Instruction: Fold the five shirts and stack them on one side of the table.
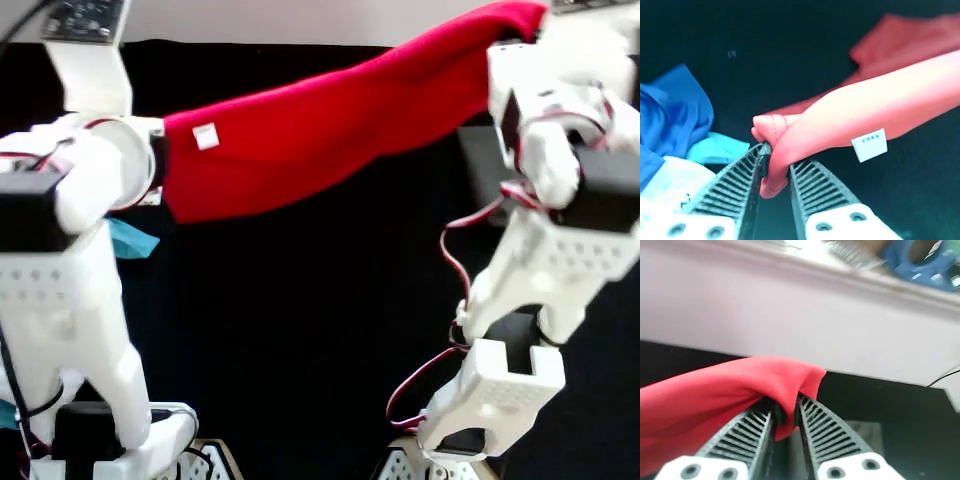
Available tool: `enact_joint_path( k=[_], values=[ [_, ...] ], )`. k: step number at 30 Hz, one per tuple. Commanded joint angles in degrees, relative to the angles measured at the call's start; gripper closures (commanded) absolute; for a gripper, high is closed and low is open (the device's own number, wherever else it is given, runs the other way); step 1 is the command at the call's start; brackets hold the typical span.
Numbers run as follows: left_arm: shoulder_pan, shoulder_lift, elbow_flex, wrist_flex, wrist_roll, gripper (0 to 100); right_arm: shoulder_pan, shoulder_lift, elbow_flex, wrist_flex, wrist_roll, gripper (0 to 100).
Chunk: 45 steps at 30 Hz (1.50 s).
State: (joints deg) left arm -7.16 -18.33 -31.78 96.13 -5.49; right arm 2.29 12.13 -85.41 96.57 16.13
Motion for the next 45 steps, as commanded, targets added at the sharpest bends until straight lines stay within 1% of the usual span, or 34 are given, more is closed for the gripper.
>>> enact_joint_path(
  k=[1,5,8,11,15,18,21,25,29,32,36,40,45],
  values=[
    [-0.7,-1.8,-9.1,1.6,-0.5,99,1.6,-2.7,-7.8,2.7,0.4,99.2],
    [-0.7,-1.8,-14.0,2.0,-0.5,99,1.6,-2.7,-13.0,3.4,0.4,99.2],
    [-0.7,-1.8,-14.5,1.8,-0.5,99,1.6,-2.7,-14.1,3.2,0.4,99.2],
    [-2.9,-1.8,-14.6,1.5,-0.5,99,1.6,-2.7,-14.5,2.9,0.4,99.2],
    [-4.8,-1.2,-11.7,1.4,-0.5,99,1.5,-2.2,-13.3,-0.1,0.4,99.2],
    [-4.8,-1.4,-8.7,1.4,-0.5,99,1.5,-2.6,-10.9,-3.2,0.4,99.2],
    [-5.0,-1.8,-8.7,1.4,-0.5,99,1.6,-2.8,-11.9,-4.8,0.4,99.2],
    [-5.4,-3.5,-10.2,1.5,-0.5,99,1.6,-2.9,-15.4,-3.6,0.4,99.2],
    [-6.4,-7.4,-10.1,1.8,-0.5,99,1.4,-5.4,-15.4,-1.2,0.4,99.2],
    [-6.4,-9.5,-9.8,2.5,-0.5,99,0.9,-8.4,-15.5,-1.4,0.4,99.2],
    [-6.4,-10.9,-3.1,2.9,-0.5,99,-1.0,-12.3,-15.5,-1.0,0.4,99.2],
    [-8.1,-13.8,3.6,2.6,-0.4,99,-1.4,-14.8,-15.5,-0.9,0.4,99.2],
    [-8.1,-20.6,4.9,2.6,-0.4,99,-1.5,-17.5,-15.5,1.6,0.4,99.2]
  ],
)
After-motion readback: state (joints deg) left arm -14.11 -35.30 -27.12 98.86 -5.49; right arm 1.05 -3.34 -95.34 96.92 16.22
